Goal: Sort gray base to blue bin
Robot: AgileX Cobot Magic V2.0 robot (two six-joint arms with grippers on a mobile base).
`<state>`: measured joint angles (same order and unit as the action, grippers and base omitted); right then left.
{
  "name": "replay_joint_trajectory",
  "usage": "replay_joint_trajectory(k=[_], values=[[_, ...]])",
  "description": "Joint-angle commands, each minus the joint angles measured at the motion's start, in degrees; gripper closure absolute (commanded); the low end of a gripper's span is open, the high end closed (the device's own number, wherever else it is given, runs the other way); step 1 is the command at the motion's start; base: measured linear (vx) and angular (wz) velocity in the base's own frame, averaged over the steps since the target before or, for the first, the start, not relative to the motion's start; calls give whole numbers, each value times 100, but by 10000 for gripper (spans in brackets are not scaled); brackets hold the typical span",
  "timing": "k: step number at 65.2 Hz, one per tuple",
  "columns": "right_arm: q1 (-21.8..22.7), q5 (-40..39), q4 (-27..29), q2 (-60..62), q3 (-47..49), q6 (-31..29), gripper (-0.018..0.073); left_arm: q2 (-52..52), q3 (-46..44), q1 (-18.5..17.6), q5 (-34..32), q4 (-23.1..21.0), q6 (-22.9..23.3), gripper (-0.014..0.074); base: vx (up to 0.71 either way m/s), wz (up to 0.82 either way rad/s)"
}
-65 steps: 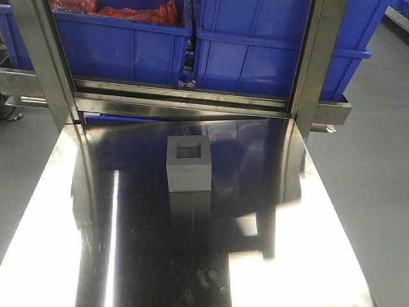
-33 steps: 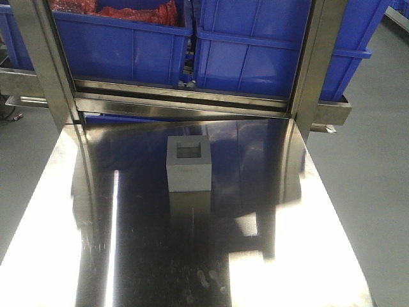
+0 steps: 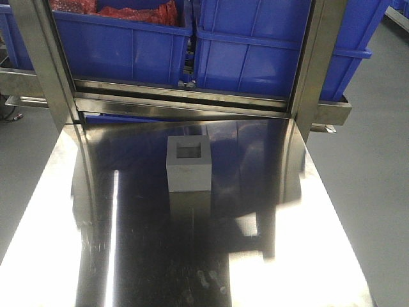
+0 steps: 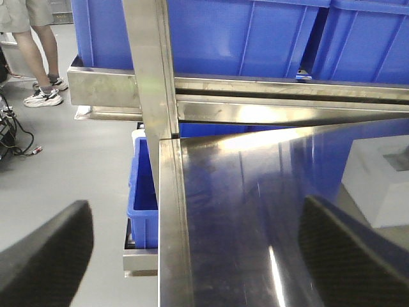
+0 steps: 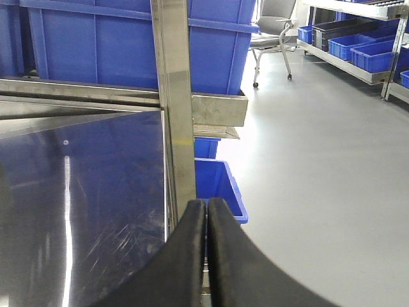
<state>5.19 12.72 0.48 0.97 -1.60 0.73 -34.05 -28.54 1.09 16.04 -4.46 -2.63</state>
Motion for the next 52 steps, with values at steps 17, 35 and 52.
replay_joint_trajectory(k=[17, 35, 52], values=[[-2, -431, -48, 10, -11, -73, 564, -1797, -1823, -527, -148, -60, -460, 10, 0, 0], [-2, -425, -48, 10, -11, -73, 564, -3362, -3217, -1183, 151, -60, -555, 10, 0, 0], [-2, -425, -48, 10, -11, -73, 564, -4590, -4228, -1877, 163, -54, -566, 10, 0, 0]])
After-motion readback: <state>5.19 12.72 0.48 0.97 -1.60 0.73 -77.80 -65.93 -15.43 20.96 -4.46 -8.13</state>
